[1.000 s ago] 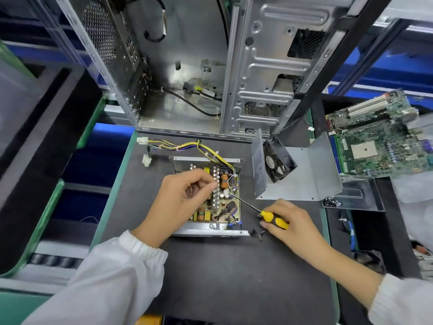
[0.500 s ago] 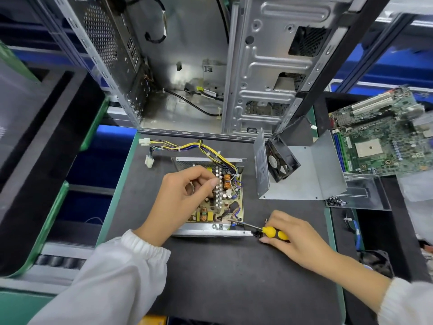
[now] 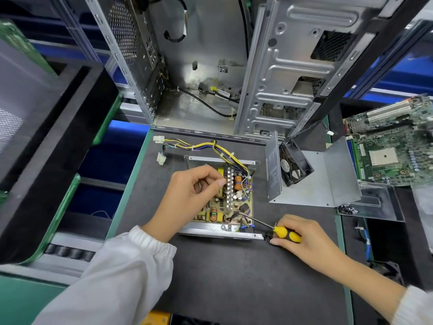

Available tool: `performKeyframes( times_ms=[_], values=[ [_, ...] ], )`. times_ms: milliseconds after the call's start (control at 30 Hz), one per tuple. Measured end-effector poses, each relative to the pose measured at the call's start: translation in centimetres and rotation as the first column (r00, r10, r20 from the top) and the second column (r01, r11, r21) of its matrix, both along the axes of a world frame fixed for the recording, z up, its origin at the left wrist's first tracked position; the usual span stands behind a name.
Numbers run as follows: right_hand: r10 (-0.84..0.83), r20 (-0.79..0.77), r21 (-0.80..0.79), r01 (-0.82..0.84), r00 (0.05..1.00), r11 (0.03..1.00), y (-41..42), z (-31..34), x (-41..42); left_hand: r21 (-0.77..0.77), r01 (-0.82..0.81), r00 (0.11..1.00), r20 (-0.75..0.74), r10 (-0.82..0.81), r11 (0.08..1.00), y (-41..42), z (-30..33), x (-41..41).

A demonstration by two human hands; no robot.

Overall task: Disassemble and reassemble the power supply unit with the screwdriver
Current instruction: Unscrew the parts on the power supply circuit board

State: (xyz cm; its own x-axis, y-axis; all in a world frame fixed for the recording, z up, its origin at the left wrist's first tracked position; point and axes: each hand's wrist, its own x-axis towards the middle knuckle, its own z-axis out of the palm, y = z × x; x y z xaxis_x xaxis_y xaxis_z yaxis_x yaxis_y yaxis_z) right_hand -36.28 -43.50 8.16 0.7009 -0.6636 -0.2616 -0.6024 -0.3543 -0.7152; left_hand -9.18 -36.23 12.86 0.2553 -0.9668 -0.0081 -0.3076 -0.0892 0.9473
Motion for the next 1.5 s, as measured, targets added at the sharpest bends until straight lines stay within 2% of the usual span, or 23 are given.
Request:
performKeyframes(
  times_ms=[200,300,367,433,533,633,733,833,967,1100,1167,1300,1500],
  values=[
    [-0.098,0.134,-0.043,0.105,0.986,0.994,0.4,2.7,0.7,0.044,0.056,0.996,-0.066,-0.053,0.997,-0.1,0.7,0.2],
    [-0.145,0.251,-0.043,0.16,0.957,0.986,0.4,5.6,2.7,0.122,0.171,0.979,-0.134,-0.155,0.978,-0.7,1.3,-0.2],
    [-0.087,0.317,-0.106,0.127,0.944,0.986,0.0,7.5,4.7,0.191,0.317,0.933,-0.238,-0.269,0.929,-1.1,1.8,-0.6],
    [0.024,0.342,-0.216,0.054,0.939,0.975,-0.7,8.8,6.8,0.186,0.405,0.866,-0.392,-0.31,0.895,-1.5,2.2,-1.1],
    [0.093,0.342,-0.297,0.014,0.935,0.955,-1.7,9.7,8.9,0.156,0.363,0.767,-0.61,-0.199,0.919,-1.8,2.3,-1.0],
    [0.13,0.335,-0.331,-0.012,0.933,0.943,-2.4,9.7,9.8,0.138,0.362,0.692,-0.702,-0.167,0.922,-1.8,2.0,-0.4],
    [0.188,0.325,-0.354,-0.065,0.927,0.933,-2.8,9.4,10.2,0.121,0.397,0.66,-0.727,-0.191,0.91,-1.6,1.8,0.1],
    [0.202,0.296,-0.34,-0.095,0.934,0.936,-2.7,9.2,10.6,0.15,0.38,0.675,-0.719,-0.163,0.913,-1.6,1.5,0.3],
    [0.226,0.221,-0.345,-0.141,0.949,0.928,-3.5,10.0,9.9,0.181,0.3,0.669,-0.74,-0.072,0.937,-1.5,1.0,1.1],
    [0.228,0.056,-0.447,-0.18,0.972,0.876,-5.2,11.6,7.1,0.085,0.125,0.621,-0.784,-0.011,0.989,-1.0,1.1,2.6],
    [0.241,0.033,-0.467,-0.199,0.97,0.862,-5.5,12.1,6.3,0.04,0.07,0.645,-0.764,-0.015,0.997,-0.9,1.3,2.9],
    [0.247,0.02,-0.482,-0.207,0.969,0.851,-5.5,12.6,6.5,-0.002,0.061,0.711,-0.702,-0.045,0.998,-1.0,1.6,2.9],
    [0.261,0.047,-0.508,-0.202,0.964,0.837,-5.2,13.2,6.7,-0.021,0.023,0.731,-0.681,-0.031,1.0,-1.1,1.3,3.0]
  ],
)
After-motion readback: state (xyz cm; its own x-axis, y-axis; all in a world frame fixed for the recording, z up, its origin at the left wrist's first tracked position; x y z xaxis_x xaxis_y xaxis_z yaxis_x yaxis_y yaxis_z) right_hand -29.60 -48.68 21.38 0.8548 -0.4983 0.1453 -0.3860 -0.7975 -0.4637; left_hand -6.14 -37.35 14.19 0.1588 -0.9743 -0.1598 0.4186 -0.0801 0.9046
